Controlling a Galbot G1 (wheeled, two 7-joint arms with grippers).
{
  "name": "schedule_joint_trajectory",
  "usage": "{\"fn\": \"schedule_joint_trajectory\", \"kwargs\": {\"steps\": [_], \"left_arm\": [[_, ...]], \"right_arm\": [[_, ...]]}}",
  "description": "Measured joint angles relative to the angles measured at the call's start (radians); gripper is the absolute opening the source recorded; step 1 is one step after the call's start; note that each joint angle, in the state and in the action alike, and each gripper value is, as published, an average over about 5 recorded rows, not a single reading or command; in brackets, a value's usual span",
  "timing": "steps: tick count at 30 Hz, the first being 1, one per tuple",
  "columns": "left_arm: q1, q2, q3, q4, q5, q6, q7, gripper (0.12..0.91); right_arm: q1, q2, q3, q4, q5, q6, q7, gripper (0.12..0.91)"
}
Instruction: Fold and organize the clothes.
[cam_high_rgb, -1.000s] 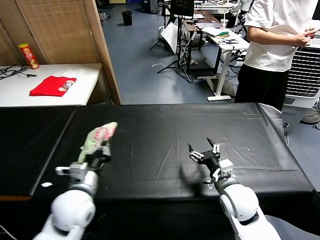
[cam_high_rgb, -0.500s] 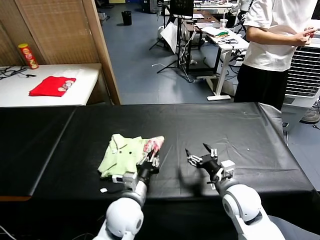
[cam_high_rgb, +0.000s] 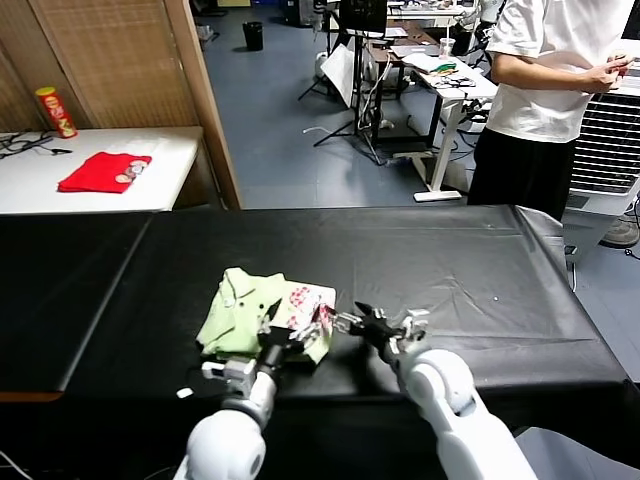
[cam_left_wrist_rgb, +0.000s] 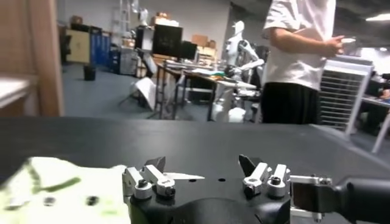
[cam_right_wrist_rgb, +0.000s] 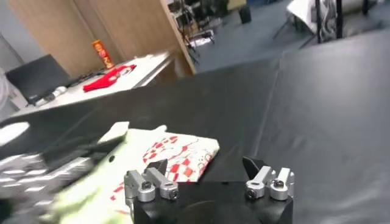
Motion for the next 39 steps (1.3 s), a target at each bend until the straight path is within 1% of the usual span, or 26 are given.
{"fn": "schedule_joint_trajectory", "kwargs": {"steps": [3, 4, 8, 11, 14, 16, 17, 19, 21, 23, 24, 25, 27, 28, 31, 32, 34, 35, 39], "left_arm": [[0.022, 0.02, -0.026, -0.016, 0.006, -0.017, -0.006, 0.798], [0.03, 0.025, -0.034, -0.02, 0.007, -0.022, -0.009, 0.798], [0.062, 0.039, -0.063, -0.039, 0.011, -0.036, -0.021, 0.798], [0.081, 0.043, -0.082, -0.047, 0.013, -0.043, -0.022, 0.798], [0.095, 0.045, -0.096, -0.049, 0.017, -0.053, -0.022, 0.798], [0.101, 0.046, -0.103, -0.046, 0.024, -0.063, -0.022, 0.798], [0.104, 0.046, -0.106, -0.043, 0.028, -0.067, -0.022, 0.798], [0.108, 0.046, -0.111, -0.036, 0.033, -0.075, -0.022, 0.798], [0.112, 0.049, -0.114, -0.03, 0.034, -0.079, -0.023, 0.798], [0.116, 0.053, -0.116, -0.025, 0.03, -0.082, -0.027, 0.798], [0.118, 0.055, -0.117, -0.023, 0.025, -0.084, -0.031, 0.798], [0.12, 0.059, -0.118, -0.021, 0.017, -0.088, -0.035, 0.798], [0.127, 0.067, -0.121, -0.016, -0.006, -0.1, -0.042, 0.798], [0.131, 0.071, -0.123, -0.013, -0.018, -0.109, -0.042, 0.798], [0.146, 0.091, -0.132, -0.005, -0.051, -0.148, -0.038, 0.798], [0.151, 0.099, -0.135, -0.003, -0.06, -0.158, -0.037, 0.798], [0.16, 0.115, -0.144, -0.004, -0.076, -0.165, -0.039, 0.798], [0.166, 0.123, -0.148, -0.008, -0.085, -0.163, -0.042, 0.798], [0.208, 0.163, -0.173, -0.045, -0.111, -0.145, -0.067, 0.798]], "right_arm": [[0.034, 0.033, -0.014, -0.058, 0.017, 0.002, 0.009, 0.776], [0.044, 0.043, -0.018, -0.076, 0.018, 0.004, 0.007, 0.748], [0.085, 0.071, -0.032, -0.142, -0.015, 0.029, -0.021, 0.56], [0.112, 0.078, -0.039, -0.186, -0.072, 0.063, -0.06, 0.409], [0.138, 0.071, -0.045, -0.224, -0.179, 0.124, -0.114, 0.242], [0.155, 0.058, -0.048, -0.247, -0.283, 0.186, -0.153, 0.165], [0.163, 0.048, -0.049, -0.257, -0.342, 0.226, -0.172, 0.145], [0.175, 0.022, -0.048, -0.27, -0.454, 0.308, -0.205, 0.139], [0.178, -0.011, -0.046, -0.271, -0.54, 0.381, -0.228, 0.165], [0.171, -0.051, -0.04, -0.257, -0.588, 0.433, -0.236, 0.237], [0.163, -0.071, -0.035, -0.244, -0.601, 0.451, -0.234, 0.286], [0.153, -0.092, -0.03, -0.228, -0.61, 0.467, -0.23, 0.353], [0.12, -0.132, -0.016, -0.186, -0.618, 0.49, -0.215, 0.453], [0.096, -0.152, -0.008, -0.161, -0.619, 0.501, -0.204, 0.52], [0.002, -0.202, 0.031, -0.074, -0.612, 0.524, -0.166, 0.677], [-0.034, -0.214, 0.048, -0.041, -0.606, 0.526, -0.151, 0.718], [-0.11, -0.229, 0.085, 0.024, -0.592, 0.518, -0.123, 0.773], [-0.15, -0.233, 0.105, 0.058, -0.581, 0.508, -0.106, 0.785], [-0.323, -0.232, 0.184, 0.19, -0.518, 0.445, -0.042, 0.797]]}}
